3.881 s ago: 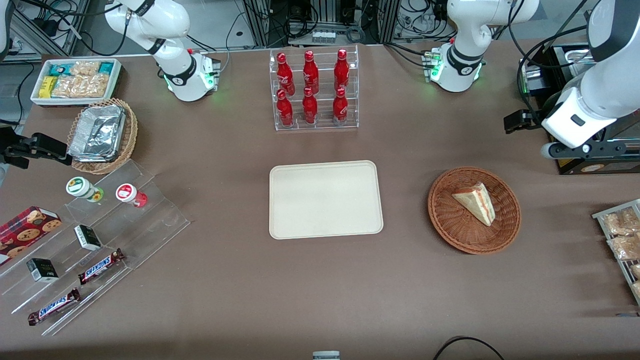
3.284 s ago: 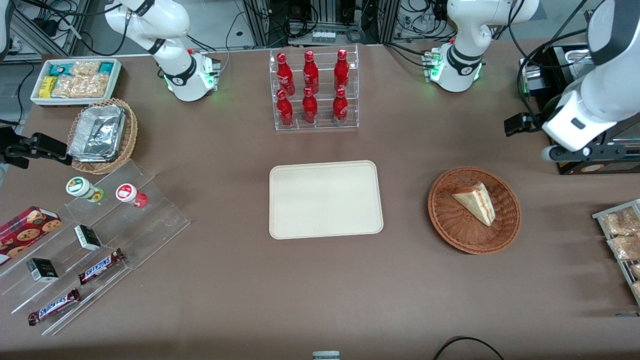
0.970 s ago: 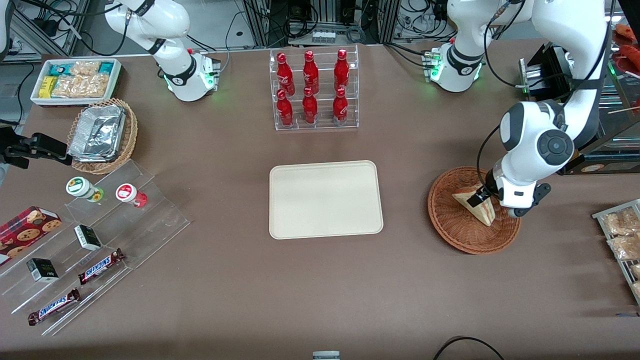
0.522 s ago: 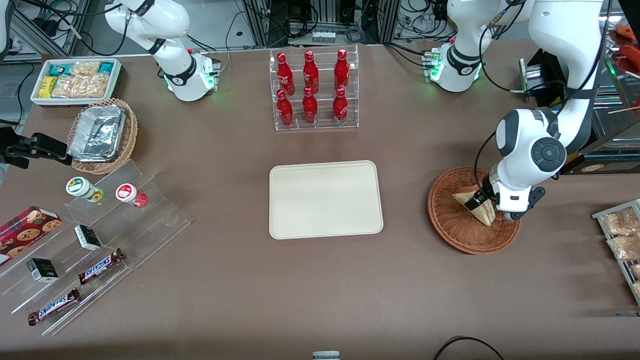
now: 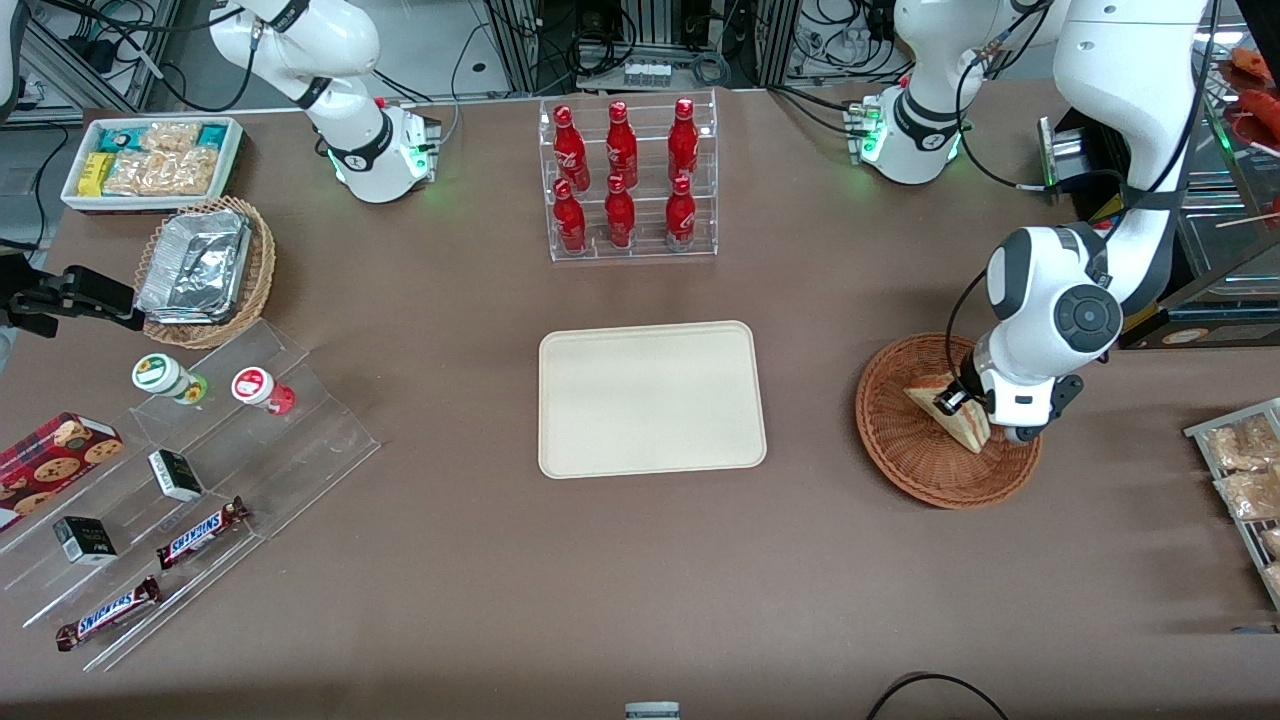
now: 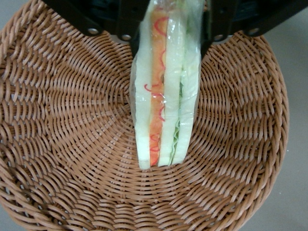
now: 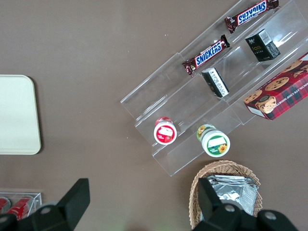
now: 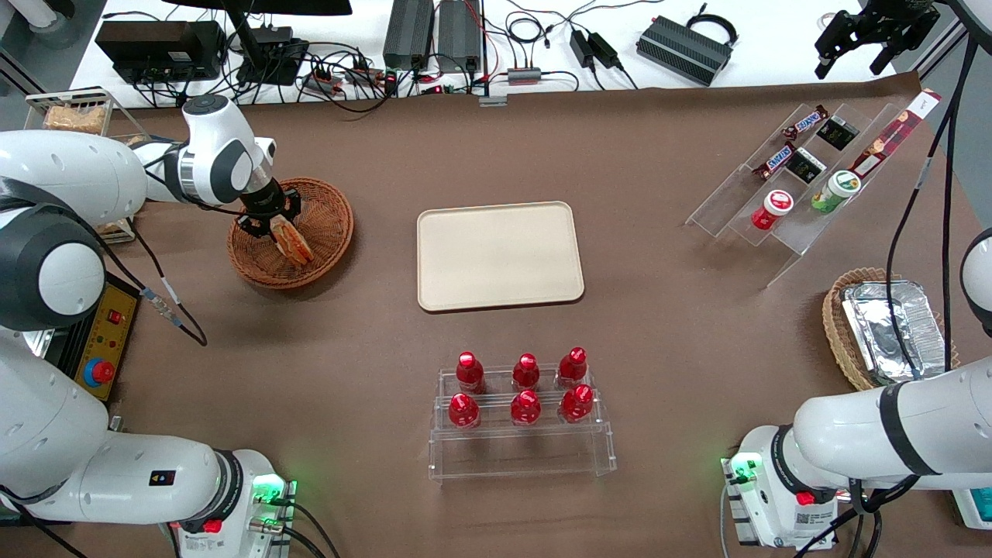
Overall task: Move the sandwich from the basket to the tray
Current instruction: 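Close the left gripper on the sandwich's crust edge, then lift the sandwich and carry it over the cream tray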
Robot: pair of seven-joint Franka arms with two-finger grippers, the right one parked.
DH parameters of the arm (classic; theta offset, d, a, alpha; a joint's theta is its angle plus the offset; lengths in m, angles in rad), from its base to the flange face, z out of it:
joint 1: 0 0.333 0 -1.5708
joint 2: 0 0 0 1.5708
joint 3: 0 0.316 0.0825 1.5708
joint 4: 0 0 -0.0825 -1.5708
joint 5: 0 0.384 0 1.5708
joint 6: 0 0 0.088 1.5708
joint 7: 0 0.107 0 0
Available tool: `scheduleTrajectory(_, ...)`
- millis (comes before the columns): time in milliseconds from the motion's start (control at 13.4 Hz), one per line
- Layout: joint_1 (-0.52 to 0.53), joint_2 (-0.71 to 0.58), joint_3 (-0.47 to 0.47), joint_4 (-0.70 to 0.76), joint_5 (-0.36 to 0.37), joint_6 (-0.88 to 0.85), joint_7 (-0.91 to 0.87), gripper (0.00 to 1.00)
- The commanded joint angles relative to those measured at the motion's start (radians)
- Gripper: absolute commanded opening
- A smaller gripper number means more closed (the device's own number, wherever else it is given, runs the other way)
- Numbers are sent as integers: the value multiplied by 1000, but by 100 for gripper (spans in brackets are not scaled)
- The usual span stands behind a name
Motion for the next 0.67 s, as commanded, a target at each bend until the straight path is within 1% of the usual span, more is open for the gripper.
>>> scheduleTrajectory(0, 4, -35, -6, 0, 2, -52, -9, 0)
scheduleTrajectory(75, -1, -51, -7, 22, 4, -89, 3, 0)
scheduleTrajectory(224, -15, -58, -23, 107, 13, -222, 6, 0)
scheduleTrajectory(373, -56, -51, -47, 187, 10, -318, 33, 0)
scheduleTrajectory(597, -136, -46, -90, 238, 2, -347, 55, 0)
